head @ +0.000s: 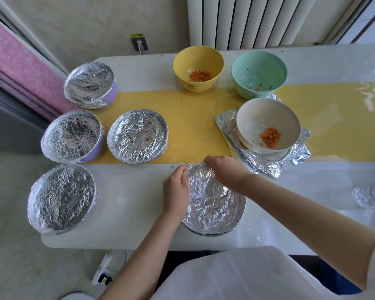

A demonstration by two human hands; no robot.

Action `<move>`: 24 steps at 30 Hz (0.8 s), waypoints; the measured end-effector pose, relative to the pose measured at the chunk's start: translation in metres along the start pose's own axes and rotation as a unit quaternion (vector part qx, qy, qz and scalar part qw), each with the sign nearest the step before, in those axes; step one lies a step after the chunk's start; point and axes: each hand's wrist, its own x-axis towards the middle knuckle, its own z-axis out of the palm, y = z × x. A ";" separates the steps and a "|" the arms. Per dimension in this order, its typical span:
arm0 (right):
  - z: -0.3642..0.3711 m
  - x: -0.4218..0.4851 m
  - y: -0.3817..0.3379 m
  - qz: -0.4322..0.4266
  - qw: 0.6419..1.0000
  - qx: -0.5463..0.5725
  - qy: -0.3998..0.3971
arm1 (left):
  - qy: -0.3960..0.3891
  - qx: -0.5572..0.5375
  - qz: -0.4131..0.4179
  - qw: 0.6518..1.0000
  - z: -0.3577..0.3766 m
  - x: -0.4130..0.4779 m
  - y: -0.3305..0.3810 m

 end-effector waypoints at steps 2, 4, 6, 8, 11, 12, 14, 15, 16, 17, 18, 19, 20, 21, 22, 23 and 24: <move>-0.006 0.004 -0.001 -0.012 0.999 0.028 -0.010 | -0.001 0.009 0.003 1.000 -0.001 0.000 0.001; -0.010 0.005 -0.006 -0.026 0.996 0.086 -0.006 | 0.000 0.011 0.003 1.000 -0.001 -0.001 0.001; -0.009 0.006 -0.010 -0.028 0.993 0.113 0.009 | 0.004 0.014 0.006 1.000 0.000 -0.001 0.001; -0.004 0.007 -0.013 -0.029 0.994 0.106 0.024 | 0.007 0.018 0.009 1.000 0.000 -0.001 0.000; 0.000 0.009 -0.014 -0.015 0.996 0.086 0.037 | 0.010 0.019 0.009 1.000 0.001 -0.001 0.000; 0.000 0.010 -0.014 -0.015 0.996 0.084 0.040 | 0.008 0.023 0.009 1.000 0.001 -0.001 0.001; -0.001 0.010 -0.013 -0.028 0.996 0.084 0.027 | 0.006 0.033 0.016 0.999 0.000 -0.002 0.001; -0.001 0.009 -0.012 -0.039 0.995 0.086 0.016 | 0.004 0.036 0.021 0.999 -0.001 -0.002 0.001; -0.002 0.008 -0.010 -0.048 0.995 0.087 0.006 | 0.000 0.038 0.026 0.999 -0.002 -0.002 0.002; -0.003 0.006 -0.008 -0.054 0.995 0.087 -0.001 | -0.003 0.038 0.030 0.999 -0.003 -0.003 0.001; -0.004 0.003 -0.006 -0.053 0.995 0.086 -0.004 | -0.006 0.036 0.030 0.999 -0.003 -0.003 0.001; -0.005 0.001 -0.003 -0.047 0.995 0.086 -0.001 | -0.007 0.034 0.028 0.999 -0.003 -0.003 0.001; -0.004 -0.002 -0.001 -0.040 0.996 0.082 0.005 | -0.006 0.032 0.025 0.999 -0.003 -0.003 0.001; -0.002 -0.005 0.000 -0.037 0.996 0.075 0.015 | -0.004 0.032 0.023 0.999 -0.003 -0.004 0.001; 0.001 -0.006 0.002 -0.037 0.997 0.065 0.023 | -0.001 0.034 0.022 0.999 -0.002 -0.005 0.002; 0.005 -0.006 0.003 -0.037 0.997 0.056 0.030 | 0.000 0.037 0.023 0.999 -0.002 -0.006 0.003; 0.008 -0.005 0.005 -0.031 0.998 0.049 0.036 | -0.002 0.039 0.025 0.999 -0.002 -0.007 0.004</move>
